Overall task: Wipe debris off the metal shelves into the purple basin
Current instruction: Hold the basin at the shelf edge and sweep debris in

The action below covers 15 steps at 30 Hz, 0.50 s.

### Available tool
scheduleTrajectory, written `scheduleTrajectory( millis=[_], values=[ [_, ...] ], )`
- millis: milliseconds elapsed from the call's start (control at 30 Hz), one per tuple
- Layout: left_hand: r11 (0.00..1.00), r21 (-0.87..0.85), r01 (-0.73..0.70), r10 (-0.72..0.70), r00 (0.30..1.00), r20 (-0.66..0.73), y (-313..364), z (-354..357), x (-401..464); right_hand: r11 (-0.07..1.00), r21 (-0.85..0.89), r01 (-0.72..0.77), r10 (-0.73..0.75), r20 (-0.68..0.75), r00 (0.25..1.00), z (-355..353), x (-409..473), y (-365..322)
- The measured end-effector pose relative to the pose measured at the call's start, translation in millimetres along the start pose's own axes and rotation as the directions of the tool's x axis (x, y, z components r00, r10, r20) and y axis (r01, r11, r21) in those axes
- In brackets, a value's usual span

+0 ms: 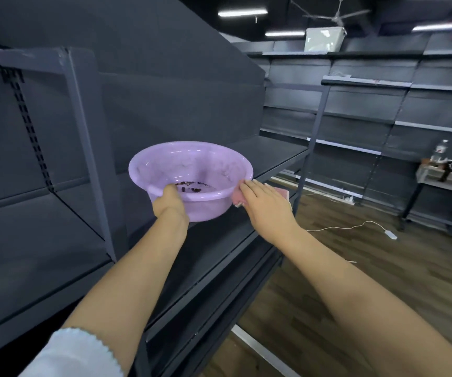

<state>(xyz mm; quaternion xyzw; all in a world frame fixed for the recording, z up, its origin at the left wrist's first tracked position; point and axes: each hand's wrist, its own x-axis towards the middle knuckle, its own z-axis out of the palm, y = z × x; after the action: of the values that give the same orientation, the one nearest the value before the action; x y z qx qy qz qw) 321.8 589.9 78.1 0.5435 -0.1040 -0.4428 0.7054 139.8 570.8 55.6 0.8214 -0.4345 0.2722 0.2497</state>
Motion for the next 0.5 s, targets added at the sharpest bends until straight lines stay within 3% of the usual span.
scheduleTrajectory(
  millis=[200, 500],
  values=[
    [0.999, 0.041, 0.003, -0.005, 0.999, 0.039, -23.9, -19.2, -57.0, 1.0, 0.006, 0.023, -0.023, -0.015, 1.0, -47.6, -36.2, -3.0],
    [0.994, 0.06, 0.093, -0.093, 0.996, -0.013, -84.6, -101.9, -163.9, 0.99, 0.135, 0.041, -0.071, 0.223, 0.972, -108.2, -119.6, -39.1]
  ],
)
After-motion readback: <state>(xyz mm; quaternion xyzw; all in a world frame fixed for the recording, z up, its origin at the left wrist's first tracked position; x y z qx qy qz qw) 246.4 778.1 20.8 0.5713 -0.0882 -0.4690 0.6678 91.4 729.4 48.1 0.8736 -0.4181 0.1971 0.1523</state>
